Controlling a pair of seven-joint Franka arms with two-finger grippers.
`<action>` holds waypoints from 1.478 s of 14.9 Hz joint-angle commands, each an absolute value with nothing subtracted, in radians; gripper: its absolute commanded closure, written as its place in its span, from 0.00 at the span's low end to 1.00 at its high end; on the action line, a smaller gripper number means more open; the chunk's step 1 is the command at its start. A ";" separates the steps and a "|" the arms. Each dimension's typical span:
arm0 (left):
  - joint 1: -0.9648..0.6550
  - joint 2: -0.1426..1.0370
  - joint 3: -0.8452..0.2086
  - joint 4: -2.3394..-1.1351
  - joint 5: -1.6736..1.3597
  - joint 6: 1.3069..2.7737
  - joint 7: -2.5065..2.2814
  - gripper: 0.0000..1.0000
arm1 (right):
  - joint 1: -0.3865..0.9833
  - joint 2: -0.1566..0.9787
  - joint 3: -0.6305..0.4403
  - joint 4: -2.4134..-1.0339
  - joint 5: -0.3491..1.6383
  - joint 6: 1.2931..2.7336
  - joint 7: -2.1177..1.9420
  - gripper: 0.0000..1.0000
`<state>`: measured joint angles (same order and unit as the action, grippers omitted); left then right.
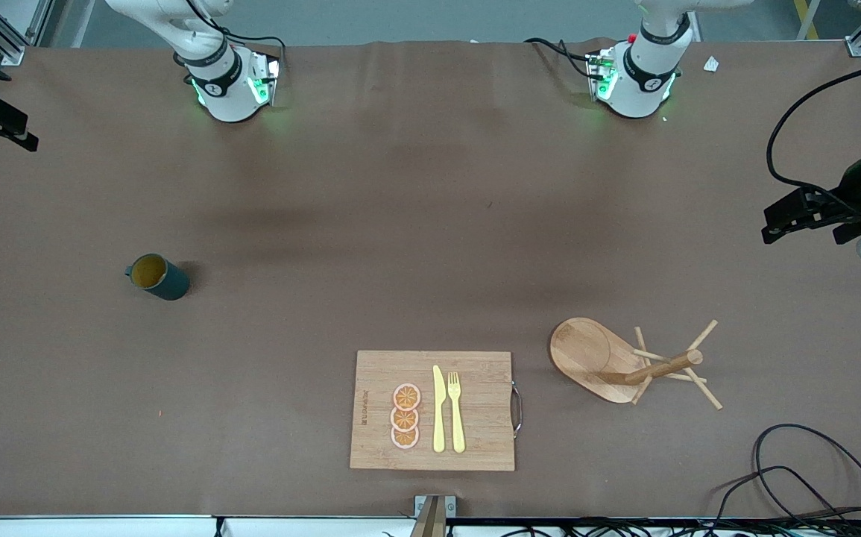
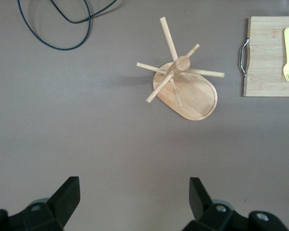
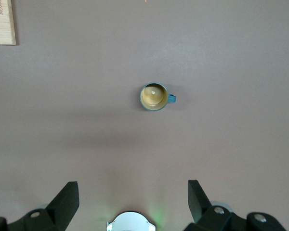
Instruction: Pass cup and hang on rack
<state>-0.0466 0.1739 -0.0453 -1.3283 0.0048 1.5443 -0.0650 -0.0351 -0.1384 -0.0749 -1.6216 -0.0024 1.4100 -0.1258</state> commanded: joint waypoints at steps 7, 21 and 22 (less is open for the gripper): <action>-0.049 0.169 -0.040 -1.330 -0.012 1.545 -0.061 0.00 | -0.040 -0.172 -0.077 -1.654 0.012 1.422 -0.135 0.00; -0.048 0.176 -0.041 -1.327 -0.012 1.572 -0.061 0.00 | -0.067 0.120 -0.077 -1.655 0.008 1.570 -0.205 0.00; -0.048 0.176 -0.041 -1.327 -0.012 1.572 -0.060 0.00 | -0.080 0.123 -0.077 -1.707 0.011 1.639 -0.259 0.00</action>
<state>-0.0474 0.1786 -0.0456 -1.3287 0.0048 1.5652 -0.0650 -0.0512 0.1090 -0.0864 -1.6413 -0.0024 1.5619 -0.1758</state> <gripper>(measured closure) 0.000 0.000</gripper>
